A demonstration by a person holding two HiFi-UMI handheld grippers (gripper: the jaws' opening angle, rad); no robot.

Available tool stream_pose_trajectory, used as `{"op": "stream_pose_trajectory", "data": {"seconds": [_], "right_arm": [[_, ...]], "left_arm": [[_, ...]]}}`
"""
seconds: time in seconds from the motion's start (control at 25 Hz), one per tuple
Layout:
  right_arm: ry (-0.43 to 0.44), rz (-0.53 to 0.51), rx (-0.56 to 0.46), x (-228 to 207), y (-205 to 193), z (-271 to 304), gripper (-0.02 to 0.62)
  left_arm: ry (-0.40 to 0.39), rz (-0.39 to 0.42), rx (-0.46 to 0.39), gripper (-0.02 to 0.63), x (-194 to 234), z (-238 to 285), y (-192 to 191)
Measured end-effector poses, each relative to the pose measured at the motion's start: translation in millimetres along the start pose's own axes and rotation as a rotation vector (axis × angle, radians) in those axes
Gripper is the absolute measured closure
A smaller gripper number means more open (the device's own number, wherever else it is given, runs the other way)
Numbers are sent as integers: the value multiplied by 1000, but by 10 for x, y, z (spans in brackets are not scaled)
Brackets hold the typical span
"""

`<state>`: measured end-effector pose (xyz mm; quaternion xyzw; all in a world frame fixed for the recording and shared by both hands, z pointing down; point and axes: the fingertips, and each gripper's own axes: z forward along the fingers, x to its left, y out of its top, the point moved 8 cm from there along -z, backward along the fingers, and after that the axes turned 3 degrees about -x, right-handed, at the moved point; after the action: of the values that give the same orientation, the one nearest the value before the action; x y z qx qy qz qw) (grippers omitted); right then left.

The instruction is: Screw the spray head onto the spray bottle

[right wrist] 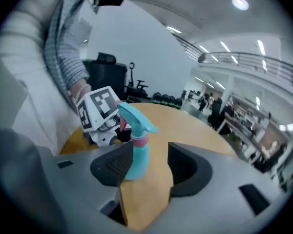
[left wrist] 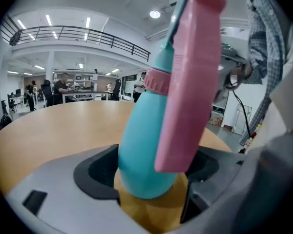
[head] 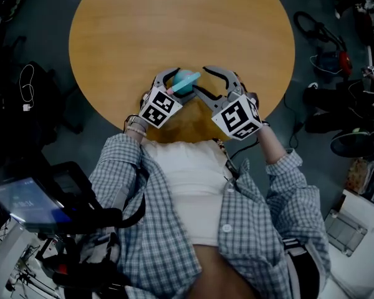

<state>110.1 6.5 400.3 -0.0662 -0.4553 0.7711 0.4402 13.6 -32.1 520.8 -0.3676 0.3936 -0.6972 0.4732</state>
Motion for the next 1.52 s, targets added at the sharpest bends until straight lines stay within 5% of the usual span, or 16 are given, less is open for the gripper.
{"op": "stream_pose_trajectory", "data": {"seconds": [0.08,0.2,0.36,0.52,0.64,1.16,1.52], "right_arm": [[62,-221,11,-57,139,-61,397],[269,-440,48,-19,309,-45,397],[465,-519,95,-25,388,109,397],[556,-594,153,-13,382,321,399],[593,-619,148,12,323,359,457],[484,-31,-199,-138,50,265,471],[-2,257,-320,196,-73,181,471]], "left_arm": [[-22,9,15,212,6,-16,-7],[-27,14,18,212,11,-33,-1],[-35,18,22,212,2,-12,-8],[-44,20,21,212,6,0,1],[-46,22,19,212,2,6,5],[-51,15,12,212,-15,-47,44],[11,-23,-3,212,-49,-92,30]]}}
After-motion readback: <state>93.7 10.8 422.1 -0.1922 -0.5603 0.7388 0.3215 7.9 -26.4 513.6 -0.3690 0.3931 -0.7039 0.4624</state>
